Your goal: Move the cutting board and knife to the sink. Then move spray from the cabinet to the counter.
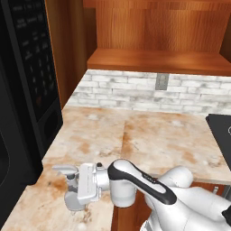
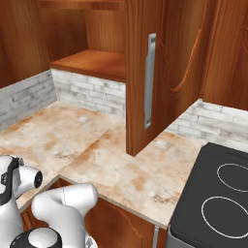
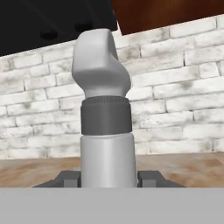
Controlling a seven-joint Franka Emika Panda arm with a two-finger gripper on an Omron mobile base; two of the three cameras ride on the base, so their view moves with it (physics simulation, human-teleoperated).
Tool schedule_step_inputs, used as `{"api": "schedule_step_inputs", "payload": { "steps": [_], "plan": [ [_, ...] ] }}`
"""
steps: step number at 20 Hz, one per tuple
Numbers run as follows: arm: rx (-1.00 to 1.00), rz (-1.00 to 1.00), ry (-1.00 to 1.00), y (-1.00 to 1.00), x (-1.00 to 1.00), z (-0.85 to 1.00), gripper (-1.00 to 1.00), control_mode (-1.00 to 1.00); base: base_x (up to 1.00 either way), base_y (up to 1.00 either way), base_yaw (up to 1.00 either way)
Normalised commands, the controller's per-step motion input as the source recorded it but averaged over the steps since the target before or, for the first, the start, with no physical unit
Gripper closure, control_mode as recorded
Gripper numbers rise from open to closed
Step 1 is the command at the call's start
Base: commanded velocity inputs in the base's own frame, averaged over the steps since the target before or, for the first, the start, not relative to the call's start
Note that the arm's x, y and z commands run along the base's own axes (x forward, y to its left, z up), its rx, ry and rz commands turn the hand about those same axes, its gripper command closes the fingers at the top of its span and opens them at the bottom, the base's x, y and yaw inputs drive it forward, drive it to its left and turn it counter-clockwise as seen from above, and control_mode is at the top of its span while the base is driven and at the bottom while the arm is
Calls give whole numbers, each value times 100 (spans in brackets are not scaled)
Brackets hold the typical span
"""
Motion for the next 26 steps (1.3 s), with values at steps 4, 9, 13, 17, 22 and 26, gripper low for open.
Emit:
{"api": "schedule_step_inputs", "payload": {
  "steps": [4,9,13,17,22,26],
  "plan": [
    [0,0,0,0,0,-11,100,-100,0,0,0],
    [0,0,0,0,0,-6,100,-100,0,0,0],
    [0,0,0,0,0,-4,-100,-100,0,0,0],
    [0,0,0,0,0,0,-100,-100,0,0,0],
    [0,0,0,-6,-4,0,-100,-100,0,0,0],
    [0,0,0,-21,-13,0,-100,-100,0,0,0]
  ]
}}
